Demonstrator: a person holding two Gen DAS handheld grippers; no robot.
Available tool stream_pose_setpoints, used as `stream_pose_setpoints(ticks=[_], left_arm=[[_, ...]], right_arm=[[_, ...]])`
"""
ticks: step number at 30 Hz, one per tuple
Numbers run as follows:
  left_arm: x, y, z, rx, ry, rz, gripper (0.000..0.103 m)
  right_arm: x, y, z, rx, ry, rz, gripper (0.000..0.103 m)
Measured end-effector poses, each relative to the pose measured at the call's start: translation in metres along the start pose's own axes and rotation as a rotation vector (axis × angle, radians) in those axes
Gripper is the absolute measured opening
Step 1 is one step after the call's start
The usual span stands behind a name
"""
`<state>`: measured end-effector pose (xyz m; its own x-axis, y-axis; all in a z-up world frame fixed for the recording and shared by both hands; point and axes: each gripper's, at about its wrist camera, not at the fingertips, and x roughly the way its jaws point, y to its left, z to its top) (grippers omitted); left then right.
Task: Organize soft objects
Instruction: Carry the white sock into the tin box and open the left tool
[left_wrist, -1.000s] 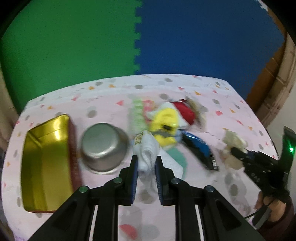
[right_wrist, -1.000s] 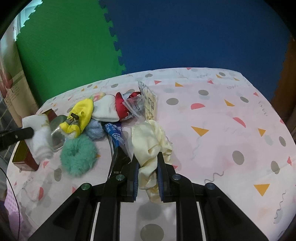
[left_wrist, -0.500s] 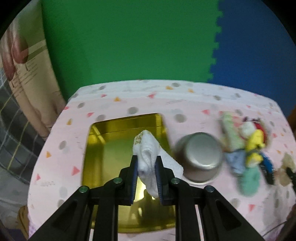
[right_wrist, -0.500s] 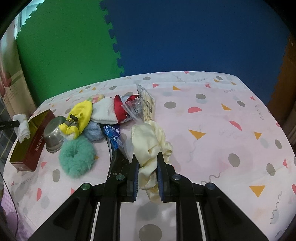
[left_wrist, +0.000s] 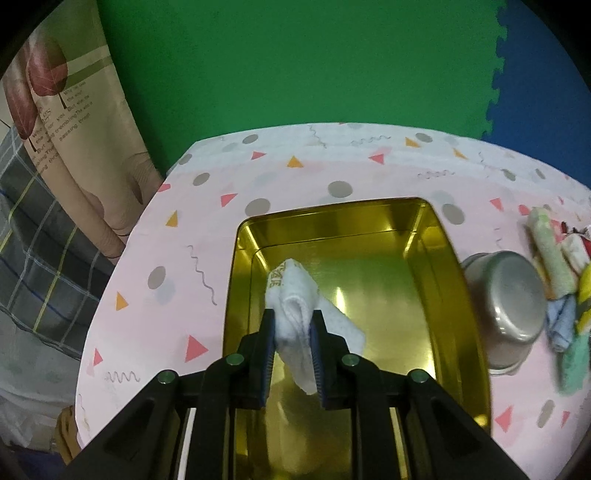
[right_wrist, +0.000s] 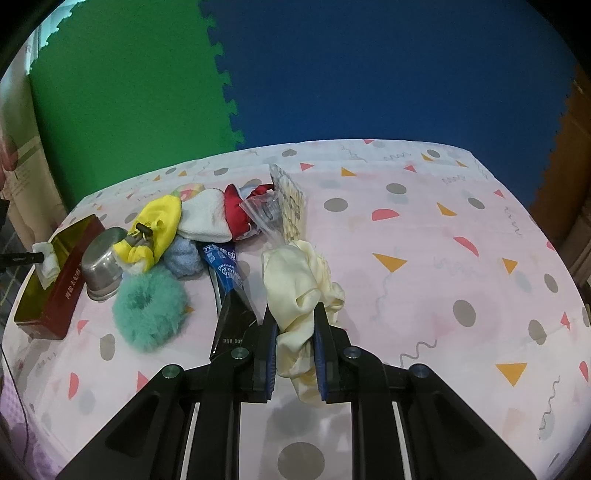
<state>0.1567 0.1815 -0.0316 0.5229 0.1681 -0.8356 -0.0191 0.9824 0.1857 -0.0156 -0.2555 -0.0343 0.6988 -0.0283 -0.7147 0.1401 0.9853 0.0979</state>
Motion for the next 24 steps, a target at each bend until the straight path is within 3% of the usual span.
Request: stream_pose_setpoints(ticks=[4, 9, 18, 24], left_arm=[[0.007, 0.001, -0.001, 0.003, 0.005, 0.014, 0.023], [0.009, 0.004, -0.003, -0.005, 0.005, 0.024, 0.035], [-0.005, 0.013, -0.010, -0.036, -0.006, -0.038, 0.037], [-0.034, 0.008, -0.030, -0.012, -0.071, -0.017, 0.037]], right_arm=[[0.001, 0.001, -0.001, 0.001, 0.000, -0.001, 0.017], [0.000, 0.002, -0.003, -0.005, 0.008, -0.007, 0.017], [-0.003, 0.010, -0.003, -0.020, 0.005, -0.010, 0.017], [-0.011, 0.021, 0.000, -0.038, -0.003, -0.003, 0.016]])
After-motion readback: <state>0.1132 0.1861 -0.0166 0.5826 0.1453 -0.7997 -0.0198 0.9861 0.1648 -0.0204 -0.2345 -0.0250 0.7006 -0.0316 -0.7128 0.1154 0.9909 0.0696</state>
